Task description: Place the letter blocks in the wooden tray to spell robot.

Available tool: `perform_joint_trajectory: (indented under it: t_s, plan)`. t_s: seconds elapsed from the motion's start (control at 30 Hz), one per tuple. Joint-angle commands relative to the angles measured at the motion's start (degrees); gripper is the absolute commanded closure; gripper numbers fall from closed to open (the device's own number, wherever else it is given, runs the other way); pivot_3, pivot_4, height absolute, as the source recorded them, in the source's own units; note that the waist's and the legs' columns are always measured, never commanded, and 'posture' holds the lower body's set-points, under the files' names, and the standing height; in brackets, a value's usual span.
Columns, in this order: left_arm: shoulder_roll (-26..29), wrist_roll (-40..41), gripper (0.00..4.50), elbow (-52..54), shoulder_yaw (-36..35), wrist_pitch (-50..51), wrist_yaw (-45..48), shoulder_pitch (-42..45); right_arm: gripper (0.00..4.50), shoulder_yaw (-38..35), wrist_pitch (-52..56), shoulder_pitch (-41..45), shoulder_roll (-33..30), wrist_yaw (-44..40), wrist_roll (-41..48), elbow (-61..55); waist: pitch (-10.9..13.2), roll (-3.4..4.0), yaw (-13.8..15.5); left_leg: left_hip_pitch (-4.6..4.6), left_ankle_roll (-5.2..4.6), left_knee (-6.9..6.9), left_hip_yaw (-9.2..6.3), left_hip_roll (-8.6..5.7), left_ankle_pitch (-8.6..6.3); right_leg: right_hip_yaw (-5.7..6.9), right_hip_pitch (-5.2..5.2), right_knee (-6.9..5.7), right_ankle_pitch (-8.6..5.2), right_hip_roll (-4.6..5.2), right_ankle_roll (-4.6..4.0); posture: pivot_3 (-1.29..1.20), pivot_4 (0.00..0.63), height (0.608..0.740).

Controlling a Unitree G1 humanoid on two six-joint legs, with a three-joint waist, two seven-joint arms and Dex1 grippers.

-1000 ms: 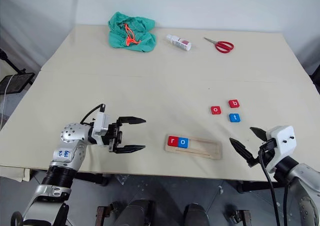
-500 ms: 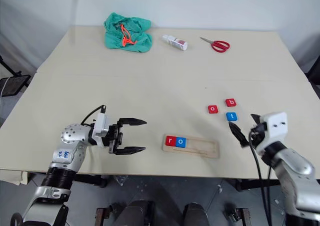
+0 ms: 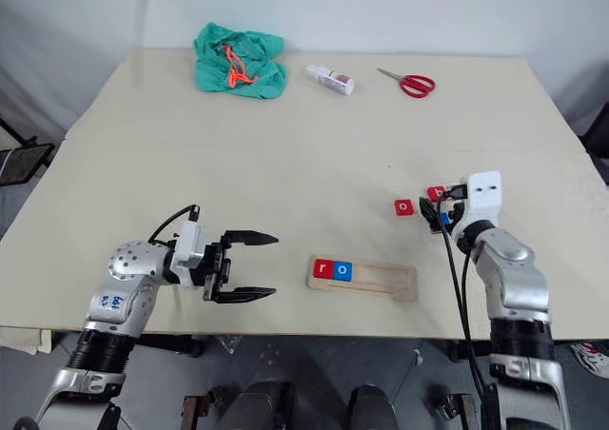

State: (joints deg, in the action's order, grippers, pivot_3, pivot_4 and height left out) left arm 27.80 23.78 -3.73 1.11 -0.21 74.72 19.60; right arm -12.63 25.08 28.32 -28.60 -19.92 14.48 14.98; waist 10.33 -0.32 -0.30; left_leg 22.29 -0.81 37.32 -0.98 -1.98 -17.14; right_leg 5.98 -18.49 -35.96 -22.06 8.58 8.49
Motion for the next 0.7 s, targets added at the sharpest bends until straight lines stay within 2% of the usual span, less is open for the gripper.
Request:
perform_joint_trajectory:
  t_s: [0.03, 0.33, 0.53, 0.7]
  plan:
    - [0.3, 1.4, 0.01, 3.7, -0.3, 0.3, -1.0, -1.0, 0.00, 0.7, -0.5, 3.6, -1.2, 0.3, -2.1, 4.1, 0.0, 0.00, 0.0, 0.00, 0.00, -0.01, 0.01, 0.01, 0.00, 0.00, -0.02, 0.00, 0.00, 0.00, 0.00, 0.00, 0.150, 0.740]
    - [0.2, 1.5, 0.01, 5.5, -0.3, 0.5, -2.7, -2.3, 0.00, 2.7, -0.1, 11.5, -1.9, -0.6, -5.5, 15.1, 0.0, 0.00, 0.0, 0.01, 0.00, -0.01, 0.01, 0.02, 0.00, -0.01, -0.02, 0.01, 0.00, 0.00, 0.00, 0.00, 0.150, 0.740]
    - [0.3, 1.6, 0.01, 6.1, -0.4, 0.5, -3.5, -2.6, 0.00, 3.0, 1.2, 13.1, -2.3, -0.4, -6.3, 17.6, 0.0, 0.00, 0.0, 0.01, 0.01, -0.01, -0.01, 0.01, 0.00, 0.00, -0.01, 0.02, 0.00, 0.00, 0.00, 0.00, 0.150, 0.740]
    - [0.5, 1.5, 0.00, 6.0, -0.6, 0.2, -4.0, -2.5, 1.66, 2.9, 2.6, 11.9, -2.3, -0.3, -6.2, 16.6, 0.0, 0.01, 0.1, 0.01, 0.00, 0.00, -0.02, 0.01, 0.00, 0.00, 0.01, 0.01, 0.00, 0.00, 0.00, 0.00, 0.150, 0.740]
